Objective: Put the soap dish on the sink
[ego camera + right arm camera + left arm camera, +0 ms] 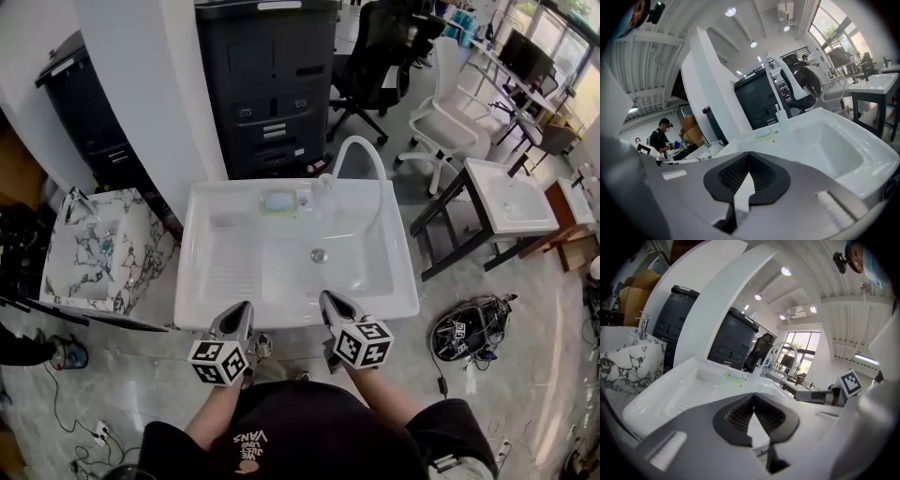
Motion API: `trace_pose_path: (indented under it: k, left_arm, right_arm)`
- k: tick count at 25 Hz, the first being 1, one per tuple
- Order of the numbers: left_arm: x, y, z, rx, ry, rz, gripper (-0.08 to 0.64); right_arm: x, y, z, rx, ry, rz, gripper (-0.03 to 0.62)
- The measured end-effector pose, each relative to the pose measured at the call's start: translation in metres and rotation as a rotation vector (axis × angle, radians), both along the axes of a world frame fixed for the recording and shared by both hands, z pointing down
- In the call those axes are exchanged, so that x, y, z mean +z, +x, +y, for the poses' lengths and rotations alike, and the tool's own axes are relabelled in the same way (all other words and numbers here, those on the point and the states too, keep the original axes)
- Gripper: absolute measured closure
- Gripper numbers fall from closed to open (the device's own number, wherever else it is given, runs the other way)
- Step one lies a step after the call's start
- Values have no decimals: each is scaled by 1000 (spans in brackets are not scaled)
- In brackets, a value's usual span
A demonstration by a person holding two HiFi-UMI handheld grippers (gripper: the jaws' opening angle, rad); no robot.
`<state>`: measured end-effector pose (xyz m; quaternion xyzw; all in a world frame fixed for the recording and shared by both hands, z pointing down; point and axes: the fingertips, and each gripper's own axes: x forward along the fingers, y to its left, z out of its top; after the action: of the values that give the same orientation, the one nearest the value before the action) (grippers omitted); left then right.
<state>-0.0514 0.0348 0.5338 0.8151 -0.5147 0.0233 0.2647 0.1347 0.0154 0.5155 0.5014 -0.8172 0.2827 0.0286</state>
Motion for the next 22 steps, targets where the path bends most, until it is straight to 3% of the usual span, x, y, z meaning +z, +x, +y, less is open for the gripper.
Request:
trace_pose_path:
  k: [22]
  left_arm:
    - [8,15,61,-10,-27,18,508]
  right_arm:
    - [12,17,51,-18,-39,26,591]
